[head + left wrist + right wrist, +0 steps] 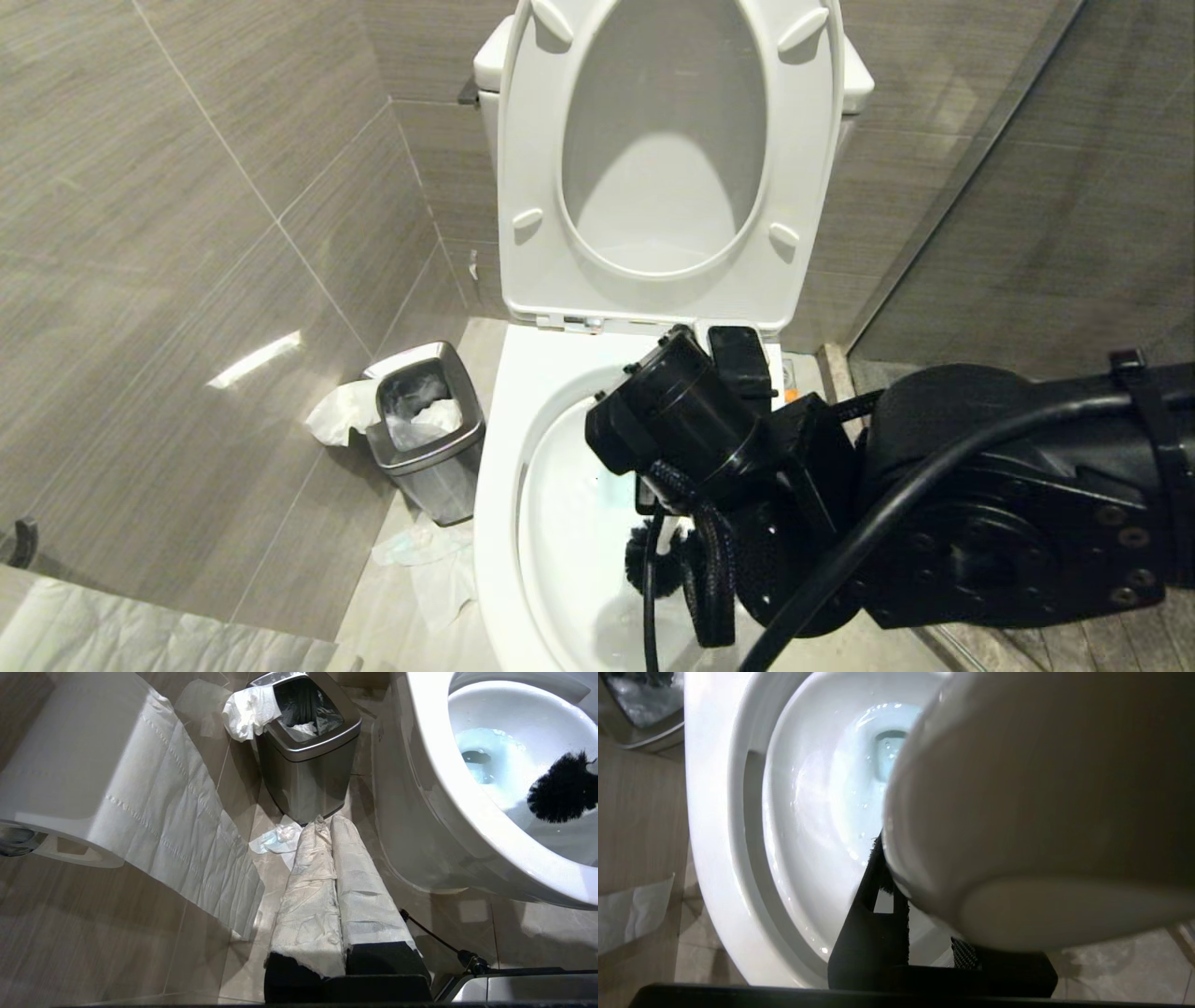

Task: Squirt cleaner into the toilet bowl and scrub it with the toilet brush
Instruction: Scrub the toilet bowl

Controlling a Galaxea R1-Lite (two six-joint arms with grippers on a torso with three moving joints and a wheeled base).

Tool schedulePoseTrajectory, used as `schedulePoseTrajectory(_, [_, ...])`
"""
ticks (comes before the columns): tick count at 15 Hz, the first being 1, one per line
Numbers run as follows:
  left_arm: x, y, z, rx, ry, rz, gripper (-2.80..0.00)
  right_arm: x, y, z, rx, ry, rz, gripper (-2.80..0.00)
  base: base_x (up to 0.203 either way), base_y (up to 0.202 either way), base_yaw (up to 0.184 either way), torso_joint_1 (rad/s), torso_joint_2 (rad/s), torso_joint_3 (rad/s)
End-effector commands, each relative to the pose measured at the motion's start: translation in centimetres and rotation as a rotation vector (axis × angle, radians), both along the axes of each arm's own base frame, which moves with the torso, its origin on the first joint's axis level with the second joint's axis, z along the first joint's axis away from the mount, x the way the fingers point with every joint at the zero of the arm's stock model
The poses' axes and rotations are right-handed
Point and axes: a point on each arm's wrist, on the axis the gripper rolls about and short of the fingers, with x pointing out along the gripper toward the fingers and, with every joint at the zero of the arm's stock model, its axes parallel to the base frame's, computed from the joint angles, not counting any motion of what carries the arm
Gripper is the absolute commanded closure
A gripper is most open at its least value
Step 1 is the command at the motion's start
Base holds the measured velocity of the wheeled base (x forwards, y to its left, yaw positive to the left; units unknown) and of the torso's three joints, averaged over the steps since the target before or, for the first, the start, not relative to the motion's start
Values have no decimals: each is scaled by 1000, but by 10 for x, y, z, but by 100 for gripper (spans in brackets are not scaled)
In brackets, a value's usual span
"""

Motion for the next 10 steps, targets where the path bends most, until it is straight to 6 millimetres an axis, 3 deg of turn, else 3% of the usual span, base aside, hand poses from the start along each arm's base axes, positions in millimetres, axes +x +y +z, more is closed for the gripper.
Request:
schedulePoseTrajectory(1, [0,0,0,0,2,0,0,2,-2,8,21,-17,-12,0,0,0,0,0,0,0])
schedulePoseTrajectory(5, [0,0,0,0,2,0,0,15,14,23,44,-61,8,0,0,0,0,0,0,0])
schedulePoseTrajectory(10, [0,0,0,0,2,0,0,62,24,-18,-29,-26,-63,0,0,0,0,0,0,0])
